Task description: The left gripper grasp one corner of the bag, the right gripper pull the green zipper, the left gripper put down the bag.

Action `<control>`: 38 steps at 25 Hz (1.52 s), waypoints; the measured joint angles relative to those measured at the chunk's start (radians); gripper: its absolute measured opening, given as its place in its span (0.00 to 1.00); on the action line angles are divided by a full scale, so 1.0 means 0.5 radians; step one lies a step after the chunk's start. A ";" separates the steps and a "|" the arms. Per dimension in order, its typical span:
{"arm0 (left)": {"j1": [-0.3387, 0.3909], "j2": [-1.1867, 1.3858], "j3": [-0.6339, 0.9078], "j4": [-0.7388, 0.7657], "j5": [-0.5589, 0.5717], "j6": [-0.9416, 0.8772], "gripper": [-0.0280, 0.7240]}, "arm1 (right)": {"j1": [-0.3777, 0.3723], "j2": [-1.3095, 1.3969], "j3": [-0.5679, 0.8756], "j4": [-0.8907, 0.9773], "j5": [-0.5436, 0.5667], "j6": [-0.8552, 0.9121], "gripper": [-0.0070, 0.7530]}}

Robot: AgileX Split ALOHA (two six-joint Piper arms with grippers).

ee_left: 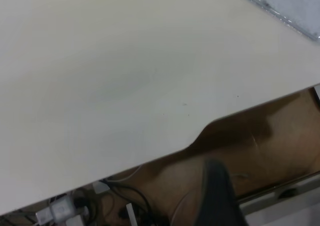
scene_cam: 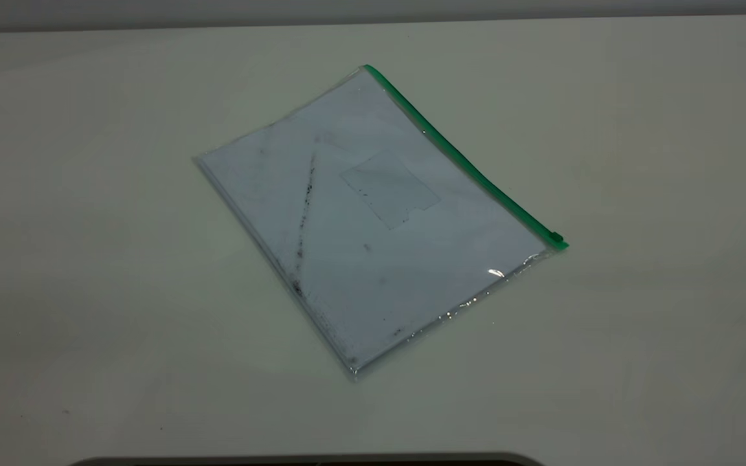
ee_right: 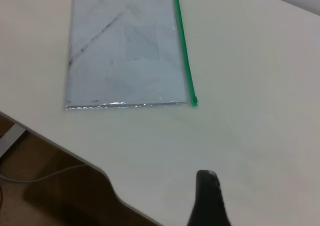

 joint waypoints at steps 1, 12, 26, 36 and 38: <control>0.000 0.000 0.000 0.000 -0.004 0.000 0.80 | 0.000 0.000 0.000 0.000 0.000 0.000 0.79; 0.195 -0.089 0.000 -0.005 -0.005 0.000 0.80 | -0.011 0.000 0.000 0.000 0.000 0.005 0.79; 0.586 -0.487 0.000 0.000 0.014 0.001 0.80 | -0.606 0.000 0.000 0.000 0.000 0.006 0.79; 0.586 -0.487 0.000 0.000 0.017 0.001 0.80 | -0.629 0.000 0.000 0.000 0.000 0.007 0.79; 0.586 -0.487 0.000 0.000 0.017 0.001 0.80 | -0.629 0.000 0.000 -0.002 0.000 0.011 0.79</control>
